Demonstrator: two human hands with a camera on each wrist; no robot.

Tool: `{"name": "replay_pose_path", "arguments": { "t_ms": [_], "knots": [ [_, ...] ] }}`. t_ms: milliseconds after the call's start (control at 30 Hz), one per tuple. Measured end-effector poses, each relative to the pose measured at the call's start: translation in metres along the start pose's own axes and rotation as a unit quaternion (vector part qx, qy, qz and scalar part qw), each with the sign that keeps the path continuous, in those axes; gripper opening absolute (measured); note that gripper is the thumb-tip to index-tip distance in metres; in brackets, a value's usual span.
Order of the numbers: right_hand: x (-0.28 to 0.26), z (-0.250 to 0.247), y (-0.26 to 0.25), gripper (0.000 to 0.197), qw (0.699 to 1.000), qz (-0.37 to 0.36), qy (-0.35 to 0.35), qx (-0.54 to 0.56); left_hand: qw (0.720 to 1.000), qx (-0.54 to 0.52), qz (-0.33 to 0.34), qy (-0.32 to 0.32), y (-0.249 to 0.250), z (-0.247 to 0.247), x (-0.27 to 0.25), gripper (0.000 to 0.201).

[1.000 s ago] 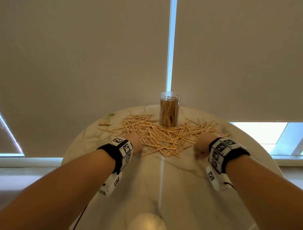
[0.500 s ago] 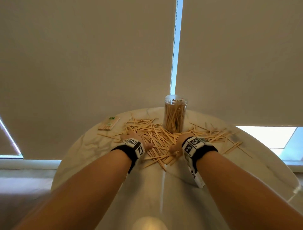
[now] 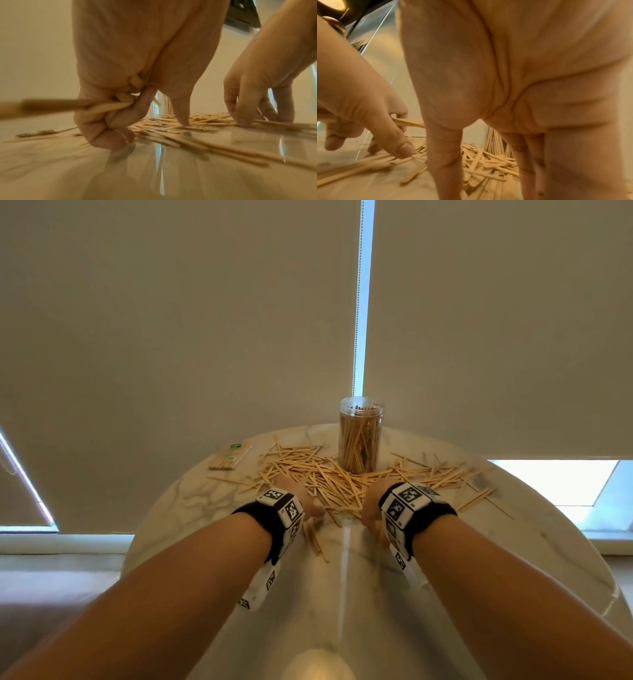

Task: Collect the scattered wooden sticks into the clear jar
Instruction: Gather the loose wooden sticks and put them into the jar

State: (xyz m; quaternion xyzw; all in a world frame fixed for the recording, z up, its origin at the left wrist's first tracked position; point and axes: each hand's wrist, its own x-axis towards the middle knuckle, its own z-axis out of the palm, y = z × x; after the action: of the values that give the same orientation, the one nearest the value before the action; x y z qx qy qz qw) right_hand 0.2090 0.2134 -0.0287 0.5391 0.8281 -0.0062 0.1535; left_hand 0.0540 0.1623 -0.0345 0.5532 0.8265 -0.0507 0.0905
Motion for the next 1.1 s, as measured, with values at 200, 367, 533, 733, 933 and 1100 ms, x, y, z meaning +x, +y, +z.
{"name": "replay_pose_path", "arguments": {
  "t_ms": [200,367,533,733,933,1100],
  "knots": [
    [-0.007,0.008,-0.003,0.013,0.999,0.017,0.011,0.027,0.997,0.052,0.044,-0.021,0.002,0.005,-0.009,0.064],
    [-0.019,0.002,-0.003,0.029,0.995,0.037,-0.025,0.085,0.995,0.067,0.066,-0.016,0.006,0.000,-0.025,0.038],
    [-0.037,0.005,-0.002,0.031,0.994,0.042,-0.041,0.091,0.994,0.087,0.055,-0.036,0.005,0.008,-0.034,0.034],
    [-0.049,0.016,0.012,0.032,0.972,0.009,-0.032,0.234,0.998,0.027,0.038,-0.035,-0.003,0.003,-0.044,0.037],
    [-0.071,0.019,0.019,0.033,0.937,0.054,0.017,0.344,0.986,-0.144,0.020,-0.081,-0.024,-0.007,-0.049,0.035],
    [-0.062,0.028,0.021,0.014,0.848,0.023,0.074,0.525,0.910,-0.397,-0.047,-0.114,-0.032,0.001,-0.056,0.024]
  ]
}}
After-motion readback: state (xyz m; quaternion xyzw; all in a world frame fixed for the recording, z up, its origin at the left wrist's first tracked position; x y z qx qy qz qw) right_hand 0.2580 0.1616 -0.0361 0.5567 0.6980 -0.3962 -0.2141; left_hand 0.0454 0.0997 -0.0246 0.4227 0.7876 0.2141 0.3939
